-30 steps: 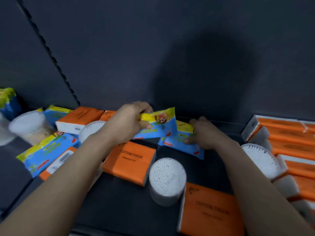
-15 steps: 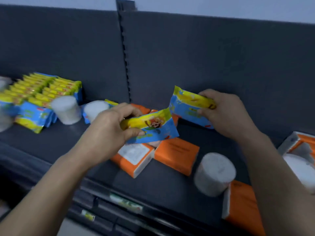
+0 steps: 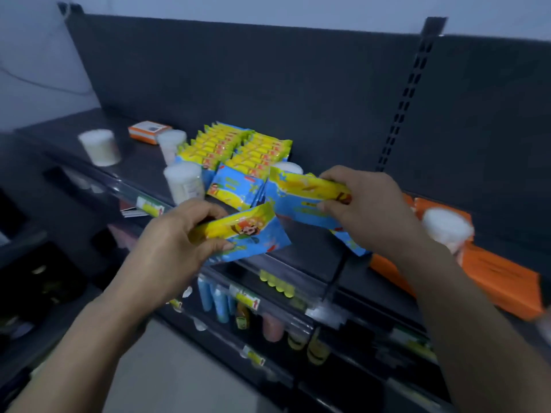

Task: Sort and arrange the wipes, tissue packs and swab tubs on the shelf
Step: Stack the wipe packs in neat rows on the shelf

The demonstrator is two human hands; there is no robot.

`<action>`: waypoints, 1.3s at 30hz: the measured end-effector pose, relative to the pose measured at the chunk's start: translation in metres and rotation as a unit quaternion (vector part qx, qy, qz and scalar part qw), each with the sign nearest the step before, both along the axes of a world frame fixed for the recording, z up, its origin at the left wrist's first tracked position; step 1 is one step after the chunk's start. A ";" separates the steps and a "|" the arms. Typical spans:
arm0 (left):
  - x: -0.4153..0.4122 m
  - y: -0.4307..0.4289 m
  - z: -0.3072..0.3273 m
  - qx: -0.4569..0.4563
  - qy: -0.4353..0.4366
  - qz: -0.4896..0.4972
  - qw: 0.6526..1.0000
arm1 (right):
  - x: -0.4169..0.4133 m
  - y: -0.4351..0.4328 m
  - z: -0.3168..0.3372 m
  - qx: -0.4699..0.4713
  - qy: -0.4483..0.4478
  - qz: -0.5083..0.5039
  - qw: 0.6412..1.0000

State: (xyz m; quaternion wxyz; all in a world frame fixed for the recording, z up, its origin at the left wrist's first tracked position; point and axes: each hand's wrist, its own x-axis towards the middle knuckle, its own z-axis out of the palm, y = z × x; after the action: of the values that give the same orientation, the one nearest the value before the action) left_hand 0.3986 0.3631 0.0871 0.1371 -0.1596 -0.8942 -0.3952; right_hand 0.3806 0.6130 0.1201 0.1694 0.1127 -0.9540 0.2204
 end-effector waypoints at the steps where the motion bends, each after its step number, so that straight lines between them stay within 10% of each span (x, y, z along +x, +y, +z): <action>1: 0.001 -0.013 -0.001 0.002 -0.003 0.011 1.000 | -0.004 -0.013 -0.002 0.003 -0.007 0.007 1.000; 22: -0.166 -0.147 0.010 -0.038 0.050 0.082 0.995 | -0.195 -0.159 -0.009 -0.011 0.043 0.027 0.999; 39: -0.329 -0.217 -0.019 -0.060 -0.040 -0.113 0.991 | -0.232 -0.206 -0.029 0.047 -0.027 -0.226 0.973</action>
State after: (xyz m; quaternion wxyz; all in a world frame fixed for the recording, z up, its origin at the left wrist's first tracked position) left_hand 0.0696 0.1458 0.0684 0.0457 -0.2514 -0.8974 -0.3597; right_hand 0.1482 0.4068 0.0913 0.1831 -0.1040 -0.9683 0.1344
